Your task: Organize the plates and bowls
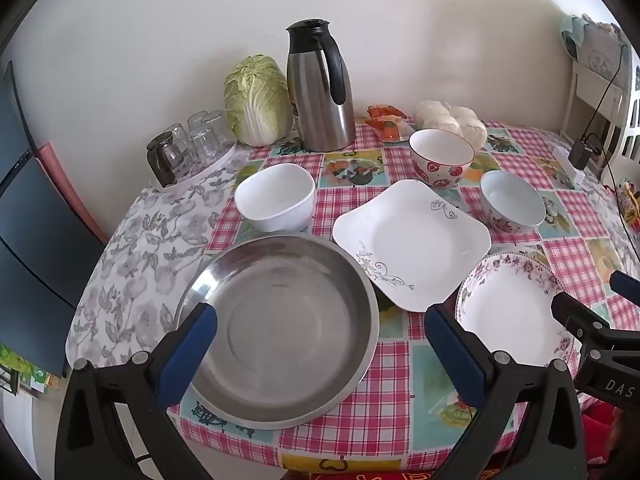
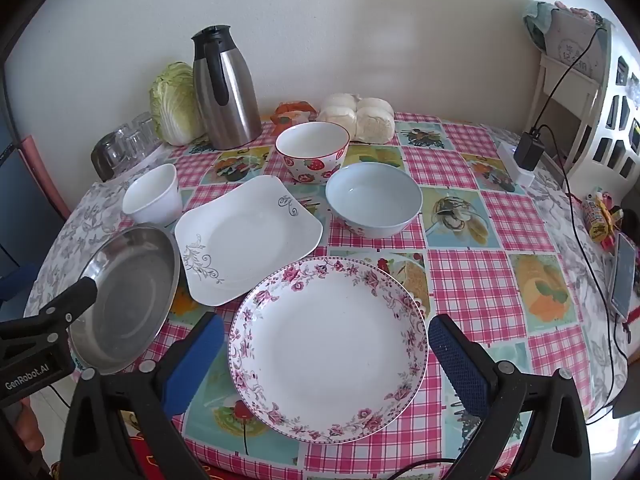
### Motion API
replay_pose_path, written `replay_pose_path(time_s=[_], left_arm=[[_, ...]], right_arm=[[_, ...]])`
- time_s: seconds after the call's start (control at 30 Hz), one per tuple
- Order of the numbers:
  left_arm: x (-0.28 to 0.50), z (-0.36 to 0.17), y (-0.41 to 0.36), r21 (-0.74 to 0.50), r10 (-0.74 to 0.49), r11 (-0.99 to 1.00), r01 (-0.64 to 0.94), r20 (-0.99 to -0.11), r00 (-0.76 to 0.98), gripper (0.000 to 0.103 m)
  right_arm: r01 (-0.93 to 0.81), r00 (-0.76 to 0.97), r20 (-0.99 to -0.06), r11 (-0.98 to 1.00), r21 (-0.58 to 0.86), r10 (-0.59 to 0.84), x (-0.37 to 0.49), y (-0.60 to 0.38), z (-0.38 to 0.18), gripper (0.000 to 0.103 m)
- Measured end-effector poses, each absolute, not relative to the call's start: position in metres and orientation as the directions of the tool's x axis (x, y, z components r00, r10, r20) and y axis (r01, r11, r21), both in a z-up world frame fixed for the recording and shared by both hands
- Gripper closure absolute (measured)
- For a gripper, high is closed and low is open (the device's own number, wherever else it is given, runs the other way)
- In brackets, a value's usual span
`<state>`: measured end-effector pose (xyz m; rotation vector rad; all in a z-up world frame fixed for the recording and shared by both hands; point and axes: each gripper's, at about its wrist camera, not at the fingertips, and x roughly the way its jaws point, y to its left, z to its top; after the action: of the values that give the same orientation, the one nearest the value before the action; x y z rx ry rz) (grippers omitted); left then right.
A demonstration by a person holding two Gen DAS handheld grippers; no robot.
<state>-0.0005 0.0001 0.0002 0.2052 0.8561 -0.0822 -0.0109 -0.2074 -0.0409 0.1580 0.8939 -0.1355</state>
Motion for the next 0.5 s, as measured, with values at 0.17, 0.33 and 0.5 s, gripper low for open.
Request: replay_pose_path(time_s=[0.17,0.33,0.5], left_arm=[[-0.0005,0.0002,0.0001,0.151,0.017,0.977,0.152,-0.761,0.649,0.000],[-0.0001,0.0003,0.0001,0.154,0.016,0.976,0.157,-0.762,0.647,0.000],[-0.0012,0.0009,0.0009,0.150,0.016,0.977,0.154,-0.765,0.644,0.000]], right_arm=[[0.184,0.619,-0.783,0.980,0.075,-0.056,-0.0108,-0.2072,-0.0407,0.000],[0.183,0.619,-0.784,0.980,0.076,-0.055,-0.0105,-0.2072,-0.0406,0.000],[0.183,0.619,-0.784,0.980,0.077,-0.054,-0.0105,-0.2071,-0.0407,0.000]])
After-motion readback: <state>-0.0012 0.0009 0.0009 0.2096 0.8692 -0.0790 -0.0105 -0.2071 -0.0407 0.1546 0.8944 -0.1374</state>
